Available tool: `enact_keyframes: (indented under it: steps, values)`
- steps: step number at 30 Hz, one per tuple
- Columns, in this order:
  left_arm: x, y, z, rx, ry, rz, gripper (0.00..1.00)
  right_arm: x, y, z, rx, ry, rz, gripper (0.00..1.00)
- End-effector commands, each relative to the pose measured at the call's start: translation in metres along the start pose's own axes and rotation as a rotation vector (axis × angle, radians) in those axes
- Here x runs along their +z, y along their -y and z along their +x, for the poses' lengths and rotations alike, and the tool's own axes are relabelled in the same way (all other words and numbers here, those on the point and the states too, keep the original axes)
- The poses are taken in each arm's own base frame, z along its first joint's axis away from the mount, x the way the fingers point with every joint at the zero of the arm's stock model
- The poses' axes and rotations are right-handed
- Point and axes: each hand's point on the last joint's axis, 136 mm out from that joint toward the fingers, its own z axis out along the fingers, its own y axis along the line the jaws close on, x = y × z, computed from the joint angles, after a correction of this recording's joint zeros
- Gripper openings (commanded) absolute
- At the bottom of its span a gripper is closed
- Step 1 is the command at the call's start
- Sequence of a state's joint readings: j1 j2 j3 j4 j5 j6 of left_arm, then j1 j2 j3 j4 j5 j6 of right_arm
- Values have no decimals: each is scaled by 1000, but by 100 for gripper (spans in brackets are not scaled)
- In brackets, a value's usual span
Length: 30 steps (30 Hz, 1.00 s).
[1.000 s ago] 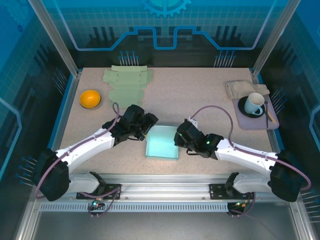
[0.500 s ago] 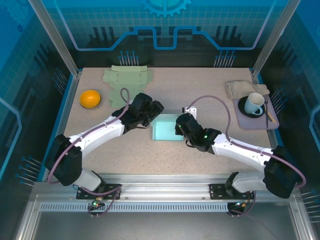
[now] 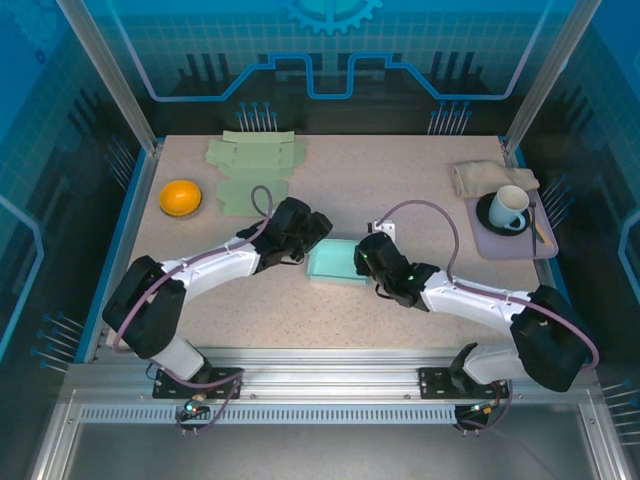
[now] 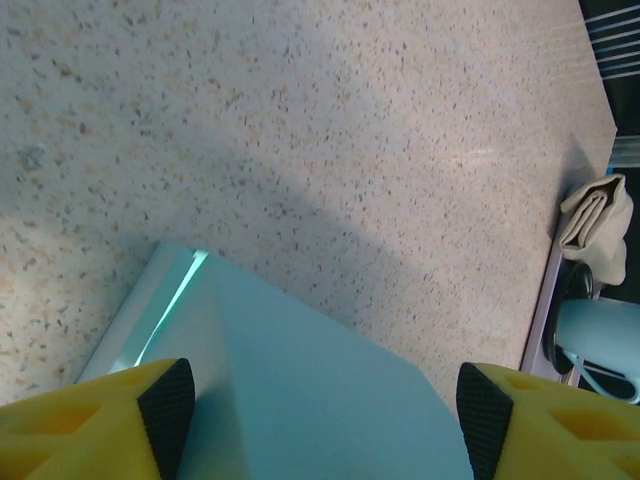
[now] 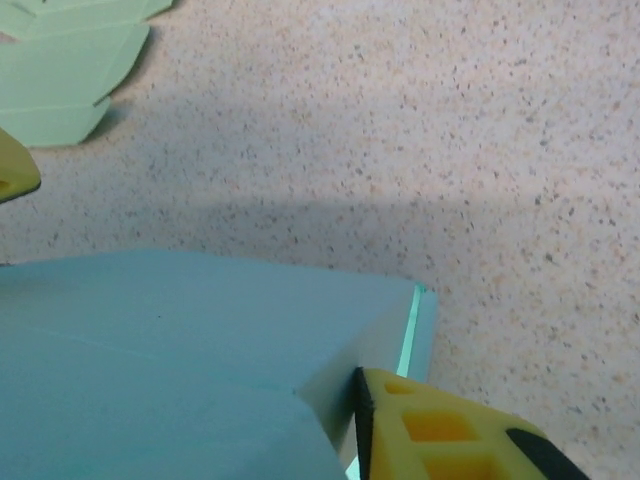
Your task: Fold the paper box
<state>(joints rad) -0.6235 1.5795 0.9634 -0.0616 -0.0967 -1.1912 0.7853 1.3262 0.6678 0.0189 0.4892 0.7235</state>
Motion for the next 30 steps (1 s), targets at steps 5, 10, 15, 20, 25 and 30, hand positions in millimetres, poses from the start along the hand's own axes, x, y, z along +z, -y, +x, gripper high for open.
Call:
enact_keyframes:
  steps: [5, 10, 15, 20, 25, 30]
  values:
    - [-3, -18, 41, 23, -85, -44, 73, -20, 10, 17, 75, -31, -35, 33]
    - [-5, -43, 47, 35, -85, -123, 72, -31, 22, 30, 67, -78, -27, 47]
    - [-7, -61, 47, 25, -73, -169, 72, -47, 22, 38, 58, -140, -60, 60]
    - [-9, -58, 43, 38, -60, -174, 72, -73, 28, 41, 32, -207, -60, 65]
    - [-11, -53, 41, 51, -55, -175, 72, -92, 21, 19, -12, -193, -90, 69]
    - [-13, -55, 40, 54, -54, -185, 72, -70, 17, -4, -33, -242, -72, 74]
